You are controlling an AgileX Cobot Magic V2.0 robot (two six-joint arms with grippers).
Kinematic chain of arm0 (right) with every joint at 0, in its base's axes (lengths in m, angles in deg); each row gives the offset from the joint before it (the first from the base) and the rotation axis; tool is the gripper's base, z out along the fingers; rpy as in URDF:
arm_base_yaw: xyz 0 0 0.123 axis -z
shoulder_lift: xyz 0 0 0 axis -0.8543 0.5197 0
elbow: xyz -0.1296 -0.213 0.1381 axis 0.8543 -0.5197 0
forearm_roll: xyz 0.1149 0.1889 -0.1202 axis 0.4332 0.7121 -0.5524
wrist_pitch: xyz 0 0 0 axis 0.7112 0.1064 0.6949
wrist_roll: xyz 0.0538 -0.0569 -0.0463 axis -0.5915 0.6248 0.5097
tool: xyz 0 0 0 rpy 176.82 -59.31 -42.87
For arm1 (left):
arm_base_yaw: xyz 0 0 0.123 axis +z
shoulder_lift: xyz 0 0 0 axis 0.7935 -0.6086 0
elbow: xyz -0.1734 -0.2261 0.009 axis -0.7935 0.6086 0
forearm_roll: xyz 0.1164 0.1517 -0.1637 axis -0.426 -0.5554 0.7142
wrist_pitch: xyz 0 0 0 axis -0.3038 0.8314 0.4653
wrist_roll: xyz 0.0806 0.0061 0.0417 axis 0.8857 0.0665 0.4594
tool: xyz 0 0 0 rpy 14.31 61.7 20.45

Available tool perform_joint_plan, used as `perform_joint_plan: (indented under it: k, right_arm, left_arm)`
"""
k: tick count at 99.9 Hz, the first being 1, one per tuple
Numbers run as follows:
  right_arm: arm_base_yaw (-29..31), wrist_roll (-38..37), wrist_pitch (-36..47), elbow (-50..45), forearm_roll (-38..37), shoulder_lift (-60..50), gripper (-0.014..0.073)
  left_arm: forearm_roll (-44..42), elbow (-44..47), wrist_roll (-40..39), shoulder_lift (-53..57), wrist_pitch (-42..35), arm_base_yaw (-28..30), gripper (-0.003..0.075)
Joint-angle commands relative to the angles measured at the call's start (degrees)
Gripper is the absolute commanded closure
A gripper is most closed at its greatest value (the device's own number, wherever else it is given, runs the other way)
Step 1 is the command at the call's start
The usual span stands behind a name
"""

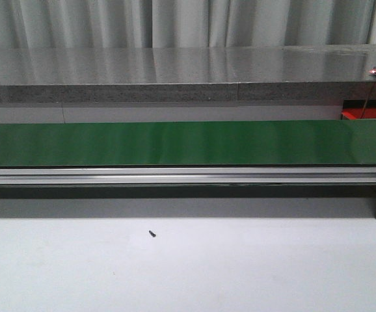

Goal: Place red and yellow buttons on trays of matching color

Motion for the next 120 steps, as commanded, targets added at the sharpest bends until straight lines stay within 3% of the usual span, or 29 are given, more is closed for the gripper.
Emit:
perform_joint_plan:
  k: [1,31,39,49,64,71,120]
  right_arm:
    - [0.03,0.05,4.25,1.50,-0.03,-0.44,0.0654]
    - [0.03,0.37,4.38,1.50,-0.03,-0.44,0.0654]
    - [0.03,0.37,4.75,1.50,-0.03,-0.44,0.0654]
    - [0.03,0.37,5.02,1.50,-0.03,-0.44,0.0654]
    - [0.03,0.37,5.02,1.50,-0.03,-0.44,0.0654]
    - [0.03,0.37,5.02,1.50,-0.03,-0.44,0.0654]
    - [0.03,0.37,5.22,1.50,-0.03,-0.44,0.0654]
  left_arm:
    - [-0.11,-5.02,-1.36,-2.71,-1.76,4.38,0.0740]
    - [-0.28,-15.27,-1.36,-19.14,-0.45,11.97,0.0737]
    - [-0.28,-18.10,-1.36,-24.02,0.27,14.45,0.0702]
    - [-0.07,-20.73,-0.68,-30.02,0.73,16.29,0.0568]
    - [-0.06,-23.71,-0.29,-37.27,1.43,16.41,0.0239]
    - [0.09,-25.00,-0.29,-40.45,1.71,16.41,0.0167]
    - [2.09,-38.04,-0.94,-60.75,8.93,16.41,0.0176]
